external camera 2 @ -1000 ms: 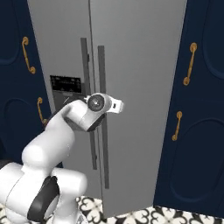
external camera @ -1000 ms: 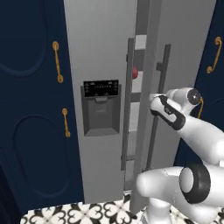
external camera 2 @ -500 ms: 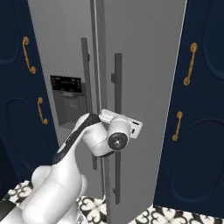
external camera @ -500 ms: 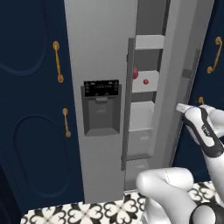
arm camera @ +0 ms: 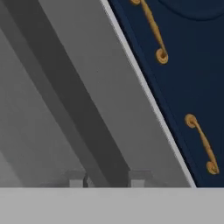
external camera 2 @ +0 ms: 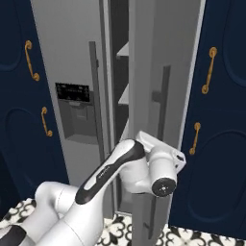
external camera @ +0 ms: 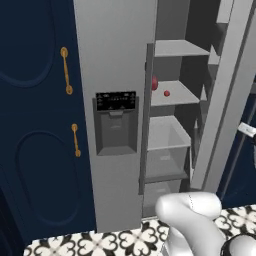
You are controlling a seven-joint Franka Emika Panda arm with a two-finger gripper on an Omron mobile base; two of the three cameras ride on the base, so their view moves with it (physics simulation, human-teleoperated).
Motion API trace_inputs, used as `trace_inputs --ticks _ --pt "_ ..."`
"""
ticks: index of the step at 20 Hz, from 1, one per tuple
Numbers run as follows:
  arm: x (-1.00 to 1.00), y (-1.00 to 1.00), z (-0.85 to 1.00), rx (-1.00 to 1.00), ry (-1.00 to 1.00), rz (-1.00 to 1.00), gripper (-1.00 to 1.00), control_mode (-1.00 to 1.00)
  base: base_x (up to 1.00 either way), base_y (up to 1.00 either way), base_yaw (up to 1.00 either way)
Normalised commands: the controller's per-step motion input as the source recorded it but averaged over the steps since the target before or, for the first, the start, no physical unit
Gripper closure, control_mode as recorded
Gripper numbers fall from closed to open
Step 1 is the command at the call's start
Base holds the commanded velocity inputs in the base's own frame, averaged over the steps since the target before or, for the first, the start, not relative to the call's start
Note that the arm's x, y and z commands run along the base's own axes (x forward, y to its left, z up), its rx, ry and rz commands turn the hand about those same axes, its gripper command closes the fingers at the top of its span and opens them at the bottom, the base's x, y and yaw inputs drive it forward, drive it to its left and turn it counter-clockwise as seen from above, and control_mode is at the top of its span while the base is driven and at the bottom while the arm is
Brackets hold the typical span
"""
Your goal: Take the strawberry from the fridge and place it on top of the pancake, located on the dining counter.
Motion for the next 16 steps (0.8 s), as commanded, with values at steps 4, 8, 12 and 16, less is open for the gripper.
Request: trace_inputs --ticks 4,8,12,16 --pt "-0.18 -1.0 -0.17 0.2 -0.01 0.0 1.0 -1.0 0.0 0.0 0.0" --pt "-1.0 -0.31 0.3 0.06 -0.55 0.0 1.0 -1.0 0.0 0.0 0.0" --pt "-1.0 0.46 0.59 0.01 -0.54 0.0 1.0 -1.0 0.0 0.0 0.0" --pt "-0.86 1.0 0.59 -0.14 -0.3 -0.01 1.0 -1.0 0.0 0.0 0.0"
